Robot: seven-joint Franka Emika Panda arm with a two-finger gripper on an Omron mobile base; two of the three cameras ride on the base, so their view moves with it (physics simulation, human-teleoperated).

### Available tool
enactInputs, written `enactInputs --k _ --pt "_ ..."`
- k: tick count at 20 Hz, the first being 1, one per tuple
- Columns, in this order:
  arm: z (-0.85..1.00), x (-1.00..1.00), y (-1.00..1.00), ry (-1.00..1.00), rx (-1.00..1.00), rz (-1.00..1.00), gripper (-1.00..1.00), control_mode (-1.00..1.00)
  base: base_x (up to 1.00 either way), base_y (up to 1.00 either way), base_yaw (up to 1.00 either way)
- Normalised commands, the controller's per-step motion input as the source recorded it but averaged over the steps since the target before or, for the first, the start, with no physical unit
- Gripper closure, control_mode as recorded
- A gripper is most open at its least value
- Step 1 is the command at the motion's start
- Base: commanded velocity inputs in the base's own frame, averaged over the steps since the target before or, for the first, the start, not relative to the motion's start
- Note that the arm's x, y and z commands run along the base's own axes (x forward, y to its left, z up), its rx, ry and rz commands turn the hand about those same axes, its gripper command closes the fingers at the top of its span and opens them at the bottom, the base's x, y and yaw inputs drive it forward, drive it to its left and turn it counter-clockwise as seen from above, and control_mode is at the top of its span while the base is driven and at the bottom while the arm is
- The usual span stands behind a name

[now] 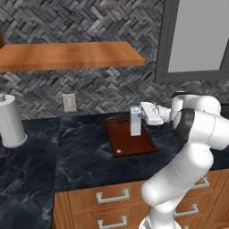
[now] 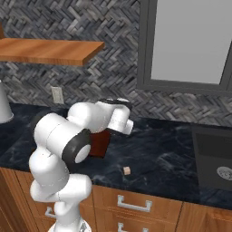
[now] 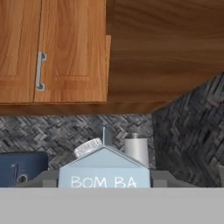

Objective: Take out the milk from the fridge and place it on the tray on the counter. Then take the sugar cube near the tray and place it in the tray.

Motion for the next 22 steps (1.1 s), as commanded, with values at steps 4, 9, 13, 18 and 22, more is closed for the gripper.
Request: enactInputs --k 4,9,13,18,22 --pt "-0.29 0.47 0.18 0.14 0.00 0.00 1.00 -1.00 0.00 0.00 0.00" --pt "-0.18 0.46 0.20 0.07 0.00 0.00 1.00 -1.00 0.00 0.00 0.00" --pt "-0.18 0.43 0.37 0.10 0.00 0.00 1.00 -1.00 0.00 0.00 0.00" --pt "-0.21 0.41 0.24 0.12 0.00 0.00 1.00 -1.00 0.00 0.00 0.00" --pt "-0.18 0.26 0.00 0.09 0.00 0.00 1.00 -1.00 0.00 0.00 0.00"
